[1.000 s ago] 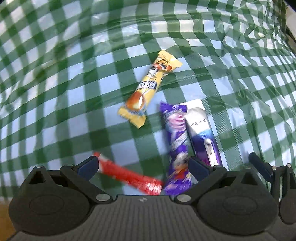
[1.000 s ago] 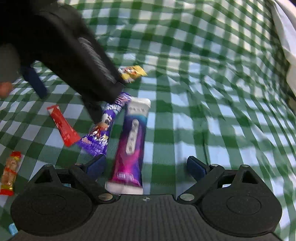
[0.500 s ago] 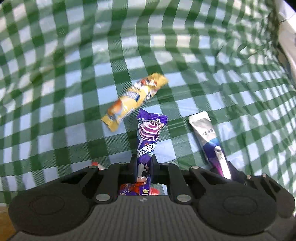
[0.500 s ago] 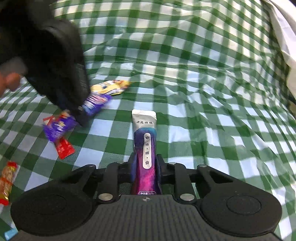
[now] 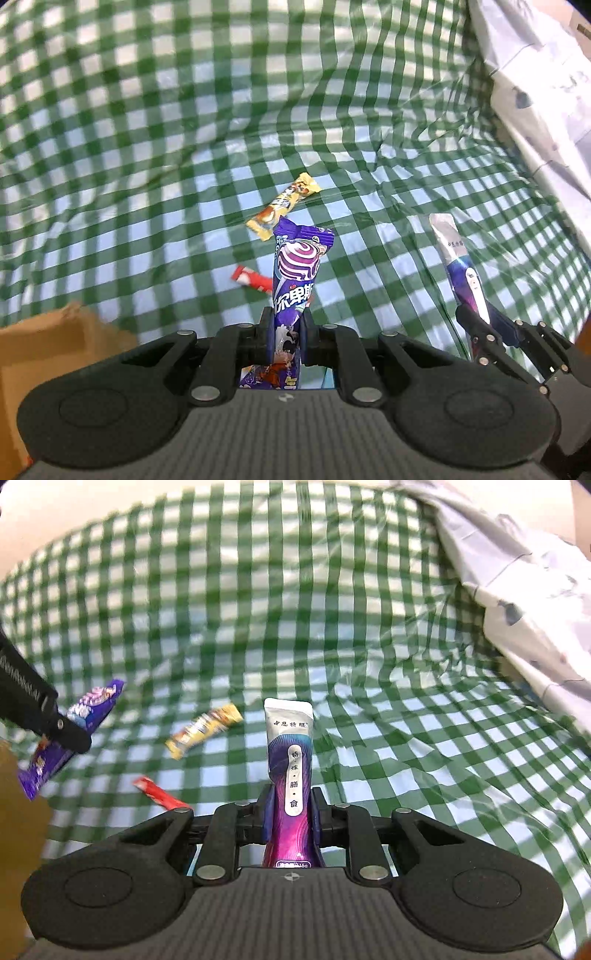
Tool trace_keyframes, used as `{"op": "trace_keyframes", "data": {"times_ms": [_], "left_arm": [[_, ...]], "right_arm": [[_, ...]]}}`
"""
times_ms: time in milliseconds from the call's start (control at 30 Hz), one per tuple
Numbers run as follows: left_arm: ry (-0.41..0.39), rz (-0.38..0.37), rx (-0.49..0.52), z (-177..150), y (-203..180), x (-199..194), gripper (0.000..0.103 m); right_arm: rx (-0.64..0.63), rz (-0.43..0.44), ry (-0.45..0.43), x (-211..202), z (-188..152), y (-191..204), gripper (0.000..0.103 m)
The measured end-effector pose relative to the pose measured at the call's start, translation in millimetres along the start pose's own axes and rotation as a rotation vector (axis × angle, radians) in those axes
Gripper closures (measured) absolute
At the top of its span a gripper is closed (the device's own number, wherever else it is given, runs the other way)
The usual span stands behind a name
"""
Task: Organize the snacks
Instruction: 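Carry the purple bar and purple tube packet over the box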
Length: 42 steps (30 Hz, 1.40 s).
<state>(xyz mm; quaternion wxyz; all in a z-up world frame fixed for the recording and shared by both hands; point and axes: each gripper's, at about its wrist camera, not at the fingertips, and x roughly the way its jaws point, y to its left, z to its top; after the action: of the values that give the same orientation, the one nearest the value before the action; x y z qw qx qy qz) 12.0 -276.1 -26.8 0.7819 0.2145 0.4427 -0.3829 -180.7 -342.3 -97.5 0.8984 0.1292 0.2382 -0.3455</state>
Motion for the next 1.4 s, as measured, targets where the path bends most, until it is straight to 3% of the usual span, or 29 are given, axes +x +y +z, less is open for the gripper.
{"op": "trace_keyframes", "data": {"times_ms": [233, 433, 667, 867, 1033, 1400], "left_arm": [[-0.046, -0.008, -0.070, -60.3, 45.5, -97.6, 0.089], [-0.090, 0.079, -0.104, -132.8, 86.3, -173.2, 0.089], [-0.085, 0.151, -0.189, -218.5, 129.6, -227.7, 0.089], [-0.109, 0.184, -0.243, -272.4, 154.4, -260.3, 0.089], [-0.153, 0.195, -0.265, -299.8, 163.3, -281.6, 0.089], [-0.180, 0.168, -0.287, -309.8, 168.4, -290.5, 0.089]], "right_arm": [[0.034, 0.105, -0.049, -97.7, -0.3, 47.2, 0.082], [0.009, 0.247, -0.042, -170.7, -15.8, 100.5, 0.082], [0.010, 0.422, 0.044, -229.0, -38.1, 159.5, 0.082], [-0.067, 0.476, 0.060, -268.9, -57.4, 200.0, 0.082], [-0.122, 0.476, 0.045, -291.5, -63.3, 211.7, 0.082], [-0.186, 0.463, 0.027, -307.8, -63.5, 224.9, 0.082]]}}
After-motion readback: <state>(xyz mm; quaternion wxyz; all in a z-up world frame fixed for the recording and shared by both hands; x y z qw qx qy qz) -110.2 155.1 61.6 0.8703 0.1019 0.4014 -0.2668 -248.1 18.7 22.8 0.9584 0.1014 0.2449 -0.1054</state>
